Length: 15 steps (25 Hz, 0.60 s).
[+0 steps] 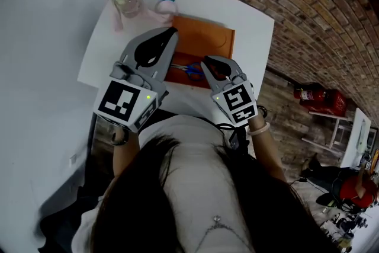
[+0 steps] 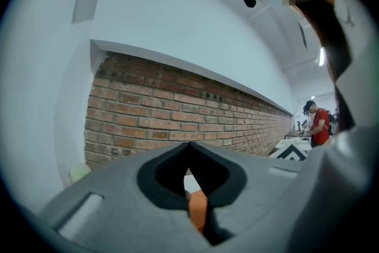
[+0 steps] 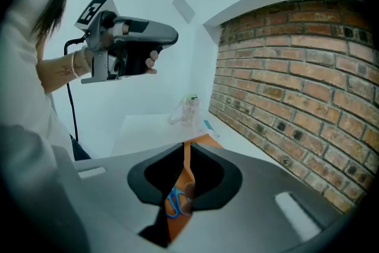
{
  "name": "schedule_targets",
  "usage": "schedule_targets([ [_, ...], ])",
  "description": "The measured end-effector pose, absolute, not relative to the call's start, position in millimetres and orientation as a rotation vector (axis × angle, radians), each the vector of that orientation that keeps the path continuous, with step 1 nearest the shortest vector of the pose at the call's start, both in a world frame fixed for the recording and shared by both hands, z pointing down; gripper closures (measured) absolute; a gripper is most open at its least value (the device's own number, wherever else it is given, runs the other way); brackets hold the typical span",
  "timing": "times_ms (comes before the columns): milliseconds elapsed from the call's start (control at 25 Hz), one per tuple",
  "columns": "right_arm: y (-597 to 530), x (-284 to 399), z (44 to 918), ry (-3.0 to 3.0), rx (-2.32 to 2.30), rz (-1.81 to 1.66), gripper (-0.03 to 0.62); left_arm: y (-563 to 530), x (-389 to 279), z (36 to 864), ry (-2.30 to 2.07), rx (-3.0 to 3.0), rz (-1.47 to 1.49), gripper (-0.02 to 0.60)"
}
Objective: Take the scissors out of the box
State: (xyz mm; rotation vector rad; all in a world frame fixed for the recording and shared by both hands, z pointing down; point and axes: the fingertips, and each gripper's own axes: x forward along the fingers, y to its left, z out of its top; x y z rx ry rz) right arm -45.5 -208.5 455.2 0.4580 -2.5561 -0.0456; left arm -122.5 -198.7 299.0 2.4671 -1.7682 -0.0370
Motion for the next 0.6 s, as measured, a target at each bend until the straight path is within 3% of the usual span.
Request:
schedule_targets([
  [600, -208, -45, 508, -2.419, 0.286, 0.002, 0.537, -209, -144, 305, -1.851, 2.388, -0.045, 0.581],
])
